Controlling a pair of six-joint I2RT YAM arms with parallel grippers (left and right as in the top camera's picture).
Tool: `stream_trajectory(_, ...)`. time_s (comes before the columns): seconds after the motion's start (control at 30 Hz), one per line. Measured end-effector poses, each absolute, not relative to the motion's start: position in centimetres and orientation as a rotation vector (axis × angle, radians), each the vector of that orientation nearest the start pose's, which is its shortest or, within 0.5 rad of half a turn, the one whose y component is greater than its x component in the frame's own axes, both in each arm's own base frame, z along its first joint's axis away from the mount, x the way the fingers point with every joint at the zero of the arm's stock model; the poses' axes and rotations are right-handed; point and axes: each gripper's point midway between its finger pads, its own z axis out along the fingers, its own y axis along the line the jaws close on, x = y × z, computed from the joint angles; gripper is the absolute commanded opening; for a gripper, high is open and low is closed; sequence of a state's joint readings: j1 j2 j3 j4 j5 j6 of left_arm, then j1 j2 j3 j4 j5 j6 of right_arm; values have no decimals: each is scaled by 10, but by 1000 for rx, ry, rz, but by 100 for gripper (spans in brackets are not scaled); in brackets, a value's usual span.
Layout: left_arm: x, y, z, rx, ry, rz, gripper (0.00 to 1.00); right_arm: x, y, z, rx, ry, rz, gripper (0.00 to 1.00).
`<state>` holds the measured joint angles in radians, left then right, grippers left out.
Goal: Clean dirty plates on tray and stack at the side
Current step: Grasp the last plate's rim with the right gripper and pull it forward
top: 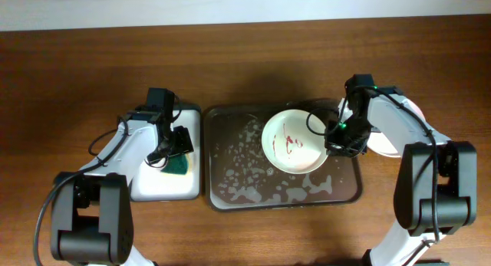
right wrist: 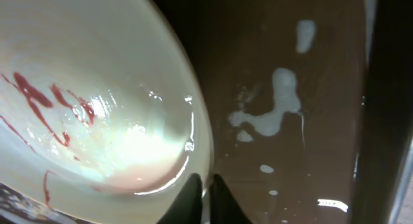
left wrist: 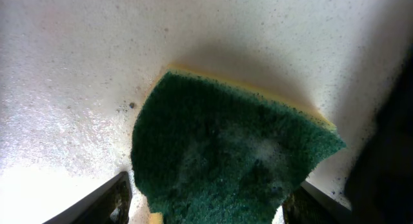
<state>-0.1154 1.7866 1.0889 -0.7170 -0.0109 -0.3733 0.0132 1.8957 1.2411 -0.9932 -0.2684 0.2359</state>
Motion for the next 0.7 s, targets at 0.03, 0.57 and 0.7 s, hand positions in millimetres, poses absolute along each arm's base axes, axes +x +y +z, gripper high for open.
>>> stream_trajectory(0.03, 339, -37, 17, -386, 2962, -41, 71, 318, 50, 23, 374, 3196, 416, 16)
stream_trajectory(0.57, 339, -37, 17, -385, 2962, -41, 71, 383, 39, 21, 185, 3000, 315, 32)
stream_trajectory(0.7, 339, -37, 17, -385, 2962, -41, 71, 376, 45, 8, 163, 3049, 317, 14)
